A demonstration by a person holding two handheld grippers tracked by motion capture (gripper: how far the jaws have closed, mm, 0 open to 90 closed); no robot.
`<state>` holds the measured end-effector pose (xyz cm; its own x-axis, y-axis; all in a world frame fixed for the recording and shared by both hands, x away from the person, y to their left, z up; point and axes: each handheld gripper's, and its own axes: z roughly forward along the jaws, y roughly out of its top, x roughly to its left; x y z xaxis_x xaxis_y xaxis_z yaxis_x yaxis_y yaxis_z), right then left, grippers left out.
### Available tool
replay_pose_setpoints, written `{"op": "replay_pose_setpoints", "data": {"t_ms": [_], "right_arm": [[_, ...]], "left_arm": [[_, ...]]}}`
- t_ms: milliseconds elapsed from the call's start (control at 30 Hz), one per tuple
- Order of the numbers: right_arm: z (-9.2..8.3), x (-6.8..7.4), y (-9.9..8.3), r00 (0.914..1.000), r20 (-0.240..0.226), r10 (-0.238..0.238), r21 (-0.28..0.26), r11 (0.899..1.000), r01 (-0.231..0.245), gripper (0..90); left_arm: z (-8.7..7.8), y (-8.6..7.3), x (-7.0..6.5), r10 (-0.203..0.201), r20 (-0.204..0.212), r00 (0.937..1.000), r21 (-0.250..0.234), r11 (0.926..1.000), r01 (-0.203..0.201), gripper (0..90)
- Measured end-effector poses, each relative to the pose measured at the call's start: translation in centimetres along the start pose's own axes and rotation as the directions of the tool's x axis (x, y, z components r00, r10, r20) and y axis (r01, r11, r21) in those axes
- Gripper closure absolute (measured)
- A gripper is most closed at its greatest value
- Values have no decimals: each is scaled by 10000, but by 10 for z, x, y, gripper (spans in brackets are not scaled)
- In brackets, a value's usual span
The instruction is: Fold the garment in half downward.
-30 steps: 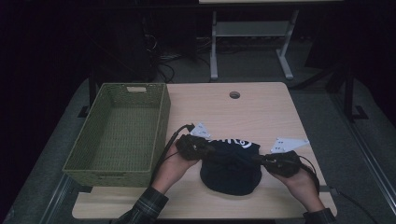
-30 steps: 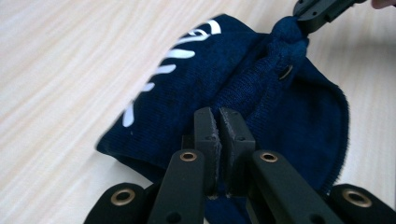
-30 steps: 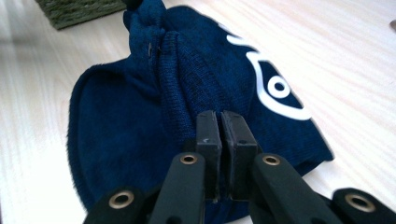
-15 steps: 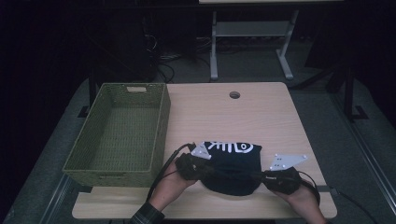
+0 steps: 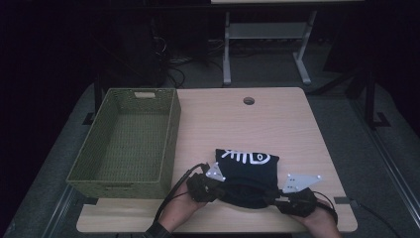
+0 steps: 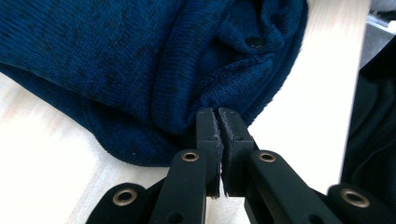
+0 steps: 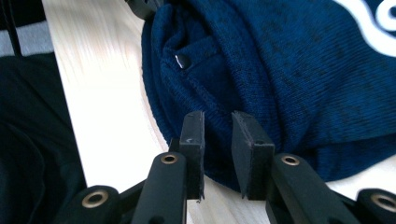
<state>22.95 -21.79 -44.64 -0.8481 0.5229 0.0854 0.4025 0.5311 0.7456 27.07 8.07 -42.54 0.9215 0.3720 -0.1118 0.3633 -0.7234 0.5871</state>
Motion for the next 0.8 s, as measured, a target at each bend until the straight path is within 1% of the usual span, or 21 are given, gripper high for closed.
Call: {"op": "replay_pose_setpoints", "data": {"t_ms": [67, 133, 167, 200, 233, 267, 300, 333, 367, 400, 433, 500, 533, 567, 600, 633, 667, 700, 733, 767, 800], "right_arm": [[-7, -2, 0, 10000, -13, 48, -163, 9999, -48, 748], [-10, -3, 0, 10000, 50, 57, -269, 9996, -56, 756], [-14, -4, 0, 10000, 51, 82, -407, 9991, -80, 760], [-23, -7, 2, 9999, 82, 150, -700, 9974, -144, 772], [-27, -8, 4, 9998, 115, 148, -854, 9963, -138, 787], [-31, -10, 6, 9997, 124, 197, -978, 9950, -184, 805], [-33, -13, 9, 9996, 169, 214, -1068, 9941, -195, 820], [-33, -13, 9, 9996, 169, 214, -1068, 9941, -195, 820], [-32, -20, 13, 9992, 266, 287, -1149, 9931, -255, 855], [-30, -23, 13, 9992, 284, 298, -1137, 9932, -263, 870], [-27, -26, 14, 9991, 275, 335, -1086, 9936, -303, 882], [-21, -30, 15, 9989, 266, 388, -991, 9944, -360, 896], [-18, -32, 16, 9989, 255, 404, -904, 9952, -379, 896], [-15, -34, 17, 9993, 254, 284, -824, 9963, -262, 897], [-13, -34, 17, 9991, 246, 344, -783, 9964, -324, 897], [-11, -35, 18, 9993, 194, 309, -747, 9968, -294, 897], [-11, -35, 18, 9993, 194, 309, -747, 9968, -294, 897], [-5, -37, 17, 9996, 107, 256, -561, 9981, -249, 897], [-3, -36, 17, 9997, 32, 224, -532, 9983, -222, 898], [-1, -35, 15, 9998, -11, 217, -489, 9986, -217, 898], [-1, -35, 15, 9998, -11, 217, -489, 9986, -217, 898]], "left_arm": [[-4, 0, 1, 28, 4, 10000, -5, 10000, -28, 873], [-13, 2, 1, -78, -17, 10000, -322, 9995, 78, 873], [-20, 3, 2, -141, 58, 9999, -499, 9987, 144, 873], [-24, 4, 3, -183, 85, 9998, -597, 9980, 188, 870], [-33, 7, 5, -196, -62, 9998, -843, 9963, 190, 870], [-37, 9, 7, -278, -110, 9996, -937, 9952, 266, 870], [-40, 12, 10, -206, -229, 9995, -956, 9953, 183, 870], [-40, 12, 10, -206, -229, 9995, -956, 9953, 183, 870], [-44, 18, 17, -301, -385, 9988, -1171, 9928, 254, 871], [-45, 22, 20, -419, -442, 9981, -1300, 9909, 359, 877], [-45, 26, 25, -519, -491, 9974, -1415, 9889, 445, 884], [-44, 30, 30, -531, -601, 9968, -1452, 9884, 439, 889], [-42, 33, 34, -618, -693, 9957, -1437, 9883, 513, 889], [-37, 40, 44, -698, -793, 9944, -1517, 9868, 571, 889], [-33, 43, 49, -769, -822, 9936, -1548, 9859, 634, 889], [-29, 47, 52, -866, -874, 9924, -1586, 9847, 719, 889], [-29, 47, 52, -866, -874, 9924, -1586, 9847, 719, 889], [-20, 53, 60, -916, -939, 9914, -1523, 9854, 766, 888], [-16, 55, 63, -956, -904, 9913, -1514, 9851, 812, 888], [-11, 58, 65, -989, -912, 9909, -1492, 9852, 846, 888], [-11, 58, 65, -989, -912, 9909, -1492, 9852, 846, 888]]}}
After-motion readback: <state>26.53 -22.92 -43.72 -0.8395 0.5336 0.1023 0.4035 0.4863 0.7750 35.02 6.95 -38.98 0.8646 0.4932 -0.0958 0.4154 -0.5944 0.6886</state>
